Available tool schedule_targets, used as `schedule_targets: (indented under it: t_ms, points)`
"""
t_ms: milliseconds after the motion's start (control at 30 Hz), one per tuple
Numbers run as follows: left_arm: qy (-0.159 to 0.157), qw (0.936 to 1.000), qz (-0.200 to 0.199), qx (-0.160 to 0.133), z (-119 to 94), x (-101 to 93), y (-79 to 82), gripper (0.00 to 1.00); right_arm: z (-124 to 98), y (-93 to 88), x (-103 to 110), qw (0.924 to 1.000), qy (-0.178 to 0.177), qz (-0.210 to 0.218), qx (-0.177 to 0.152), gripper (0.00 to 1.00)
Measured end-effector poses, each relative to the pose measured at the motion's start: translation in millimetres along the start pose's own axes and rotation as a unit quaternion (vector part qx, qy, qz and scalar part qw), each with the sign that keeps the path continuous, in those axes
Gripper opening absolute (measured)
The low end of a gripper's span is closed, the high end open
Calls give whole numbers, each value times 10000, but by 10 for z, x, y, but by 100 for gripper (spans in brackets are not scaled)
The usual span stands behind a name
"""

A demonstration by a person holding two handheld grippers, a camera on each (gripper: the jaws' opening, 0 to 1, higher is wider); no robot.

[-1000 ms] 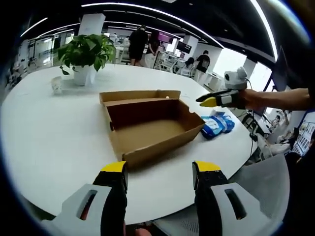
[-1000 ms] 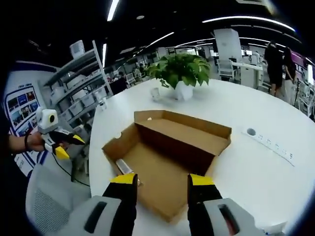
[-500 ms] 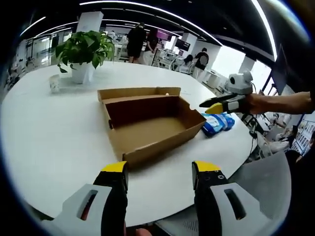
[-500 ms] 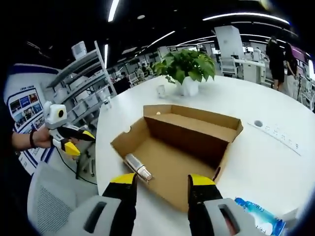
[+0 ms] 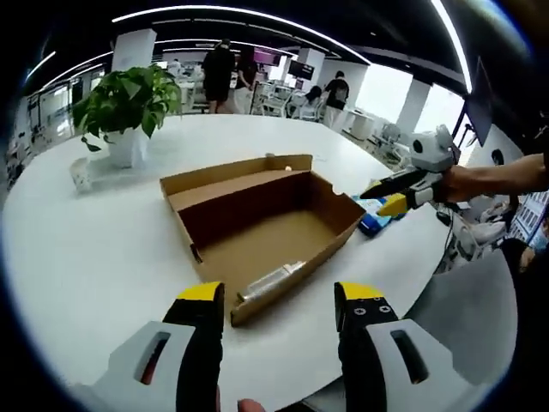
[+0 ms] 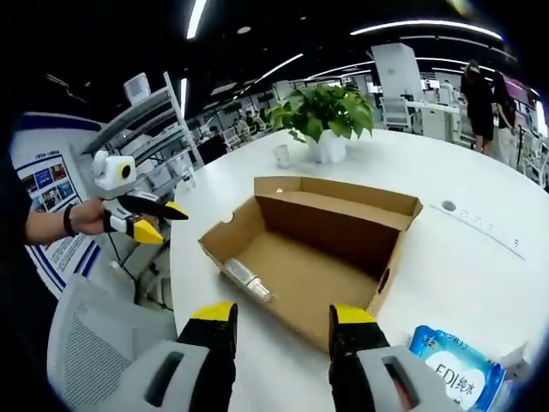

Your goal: Operate the shoe box by opening the lid, removing the specified soft item, and placing it in the target area until the item is outside and the box remains undamaged.

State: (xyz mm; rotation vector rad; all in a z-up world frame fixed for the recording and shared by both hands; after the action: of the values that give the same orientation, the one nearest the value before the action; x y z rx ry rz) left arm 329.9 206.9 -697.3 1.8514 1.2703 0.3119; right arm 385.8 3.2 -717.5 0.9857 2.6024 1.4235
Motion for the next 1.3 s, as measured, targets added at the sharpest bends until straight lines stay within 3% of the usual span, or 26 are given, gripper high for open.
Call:
schedule_targets:
  t_ms: [167,333,400,500,933,1133,1300]
  points:
    - [-128,9998,133,105,168,58,159,53,-37,-17,16,10000,-51,3,-66,40]
    - [-241,9977,481,413,365,78,222,53,-101,-12,29,9997,-107,102,-184,41]
    - [-215,9957,610,670,434,116,167,51,-130,-23,31,9996,-134,110,-208,41]
    - [-278,9935,460,1002,585,181,58,51,-165,-76,19,9995,-252,-103,-143,41]
    - [-311,9865,571,1500,888,331,-44,51,-302,-212,49,9990,-395,35,-216,41]
    - [-325,9794,824,1815,995,410,-127,50,-350,-237,67,9986,-444,106,-262,41]
    - [-523,9740,900,2011,1099,386,-205,50,-372,-295,1,9985,-500,103,-218,41]
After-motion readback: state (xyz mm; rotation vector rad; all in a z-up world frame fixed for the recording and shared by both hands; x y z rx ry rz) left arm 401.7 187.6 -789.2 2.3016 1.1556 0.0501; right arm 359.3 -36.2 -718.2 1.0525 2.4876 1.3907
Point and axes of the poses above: the point that each gripper's makers call its tool centre point, and the gripper's own axes: z roughly forward along the fingers, x roughly to its left, y roughly out of its top, the point moved 1 cm from there along -z, roughly backward along the fingers, and after that the axes turned 2 degrees about -y, right-handed, at the moved point
